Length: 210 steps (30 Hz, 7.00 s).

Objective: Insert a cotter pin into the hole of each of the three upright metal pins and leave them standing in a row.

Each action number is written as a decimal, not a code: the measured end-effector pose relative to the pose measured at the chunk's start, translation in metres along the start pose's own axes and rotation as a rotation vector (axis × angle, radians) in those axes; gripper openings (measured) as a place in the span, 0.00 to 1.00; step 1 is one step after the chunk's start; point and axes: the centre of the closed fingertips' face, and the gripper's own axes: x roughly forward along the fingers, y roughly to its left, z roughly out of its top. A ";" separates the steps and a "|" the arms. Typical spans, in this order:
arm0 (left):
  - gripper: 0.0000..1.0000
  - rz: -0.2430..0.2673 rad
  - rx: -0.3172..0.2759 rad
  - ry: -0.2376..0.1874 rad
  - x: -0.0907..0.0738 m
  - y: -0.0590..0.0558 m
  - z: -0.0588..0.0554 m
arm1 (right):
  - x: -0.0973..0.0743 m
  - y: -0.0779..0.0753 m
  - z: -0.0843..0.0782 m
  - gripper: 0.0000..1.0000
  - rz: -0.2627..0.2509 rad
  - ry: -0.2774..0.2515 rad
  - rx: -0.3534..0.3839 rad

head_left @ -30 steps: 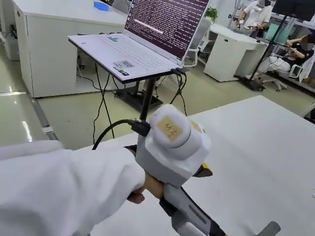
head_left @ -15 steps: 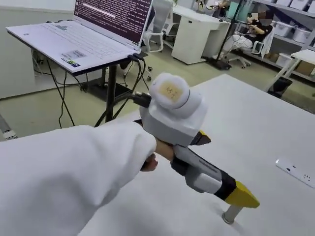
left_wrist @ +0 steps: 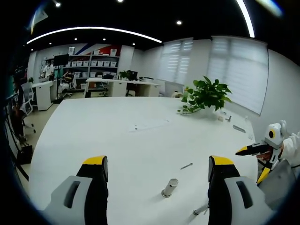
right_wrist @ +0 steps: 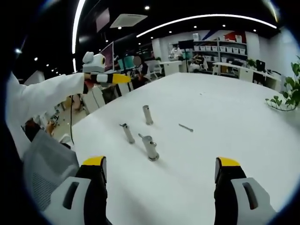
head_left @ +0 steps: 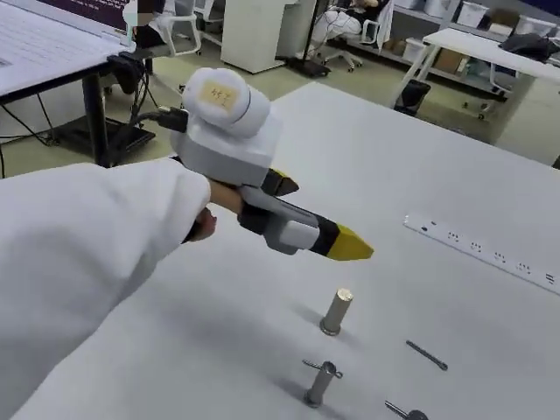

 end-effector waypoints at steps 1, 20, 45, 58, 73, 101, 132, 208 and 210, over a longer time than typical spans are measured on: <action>0.87 0.010 -0.003 0.003 0.002 0.001 -0.001 | -0.001 -0.001 -0.002 0.94 -0.003 0.003 0.008; 0.71 -0.064 0.077 0.172 0.038 -0.026 -0.054 | -0.014 0.001 -0.007 0.93 -0.076 -0.030 0.045; 0.14 -0.142 0.253 0.276 0.064 -0.038 -0.097 | -0.027 -0.015 -0.013 0.88 -0.166 -0.016 0.026; 0.10 -0.103 0.133 0.267 0.059 -0.029 -0.096 | -0.025 -0.014 -0.002 0.87 -0.178 -0.035 -0.005; 0.10 -0.116 0.175 0.260 -0.005 -0.048 -0.097 | -0.017 -0.002 -0.002 0.87 -0.142 -0.029 -0.059; 0.10 -0.252 0.246 0.255 -0.053 -0.135 -0.127 | -0.019 0.019 -0.008 0.87 -0.111 -0.006 -0.128; 0.10 -0.307 0.310 0.302 -0.032 -0.162 -0.159 | -0.019 0.018 -0.010 0.85 -0.129 0.014 -0.142; 0.99 -0.176 0.058 0.124 -0.123 -0.120 -0.136 | 0.147 -0.064 0.032 0.07 0.216 0.507 -0.674; 0.99 -0.166 0.043 0.111 -0.124 -0.119 -0.134 | 0.151 -0.063 0.030 0.06 0.221 0.510 -0.662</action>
